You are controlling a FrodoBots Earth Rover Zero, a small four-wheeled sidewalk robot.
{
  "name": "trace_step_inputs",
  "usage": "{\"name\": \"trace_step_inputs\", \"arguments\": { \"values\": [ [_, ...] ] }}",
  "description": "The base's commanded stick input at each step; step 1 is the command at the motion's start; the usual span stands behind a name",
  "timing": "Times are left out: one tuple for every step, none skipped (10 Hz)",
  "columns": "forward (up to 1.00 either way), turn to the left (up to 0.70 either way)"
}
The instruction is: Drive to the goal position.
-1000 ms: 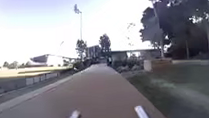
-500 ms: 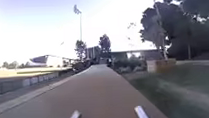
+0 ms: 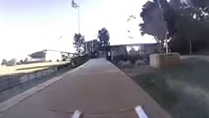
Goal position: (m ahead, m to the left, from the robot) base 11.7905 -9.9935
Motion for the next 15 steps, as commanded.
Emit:
{"name": "trace_step_inputs", "arguments": {
  "values": [
    [1.00,0.00],
    [1.00,0.00],
    [1.00,0.00],
    [1.00,0.00],
    [1.00,0.00],
    [1.00,0.00],
    [1.00,0.00],
    [1.00,0.00],
    [1.00,0.00],
    [1.00,0.00],
    [1.00,0.00],
    [1.00,0.00],
    [1.00,0.00],
    [1.00,0.00],
    [1.00,0.00]
  ]
}}
